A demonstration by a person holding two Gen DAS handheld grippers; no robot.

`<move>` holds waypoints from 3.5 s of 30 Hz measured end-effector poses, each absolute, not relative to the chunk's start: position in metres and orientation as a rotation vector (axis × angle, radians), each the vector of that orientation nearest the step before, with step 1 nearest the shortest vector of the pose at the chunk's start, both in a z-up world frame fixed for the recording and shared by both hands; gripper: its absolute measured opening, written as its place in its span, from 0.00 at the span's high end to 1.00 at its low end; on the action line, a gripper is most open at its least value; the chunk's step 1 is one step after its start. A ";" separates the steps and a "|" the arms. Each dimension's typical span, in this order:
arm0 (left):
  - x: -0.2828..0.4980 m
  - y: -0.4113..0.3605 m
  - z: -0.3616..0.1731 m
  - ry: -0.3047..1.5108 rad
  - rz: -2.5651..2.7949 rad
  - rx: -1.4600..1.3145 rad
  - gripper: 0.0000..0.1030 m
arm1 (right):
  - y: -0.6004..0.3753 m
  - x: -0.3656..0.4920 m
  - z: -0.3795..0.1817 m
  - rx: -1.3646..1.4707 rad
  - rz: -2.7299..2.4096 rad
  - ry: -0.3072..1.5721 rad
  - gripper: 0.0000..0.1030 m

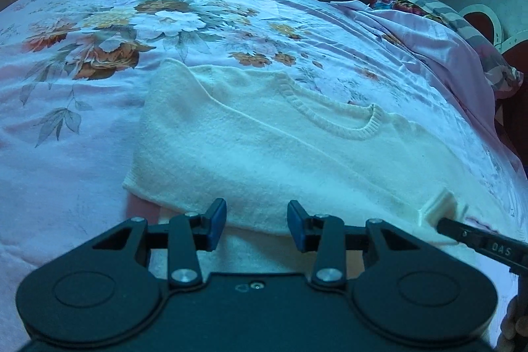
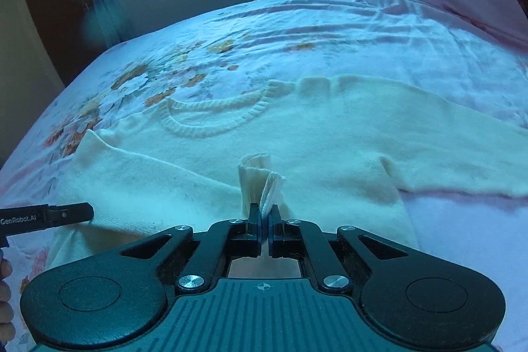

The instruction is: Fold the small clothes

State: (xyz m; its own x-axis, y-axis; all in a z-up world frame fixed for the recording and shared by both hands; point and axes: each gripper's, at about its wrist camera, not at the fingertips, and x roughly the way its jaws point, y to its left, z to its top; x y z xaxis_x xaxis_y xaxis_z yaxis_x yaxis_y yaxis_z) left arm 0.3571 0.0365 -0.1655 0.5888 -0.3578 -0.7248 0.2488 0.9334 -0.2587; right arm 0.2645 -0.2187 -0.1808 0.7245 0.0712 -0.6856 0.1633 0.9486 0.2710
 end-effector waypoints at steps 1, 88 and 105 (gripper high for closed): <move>0.356 0.033 -0.168 0.877 -0.361 -0.132 0.63 | -0.225 0.256 -0.184 0.352 -0.051 0.777 0.98; 0.298 -0.040 -0.160 0.869 -0.269 -0.045 0.42 | -0.472 0.138 -0.183 0.476 -0.607 0.727 0.34; 0.303 -0.037 -0.167 0.863 -0.271 -0.035 0.42 | -0.541 0.154 -0.176 0.755 -0.725 0.510 0.95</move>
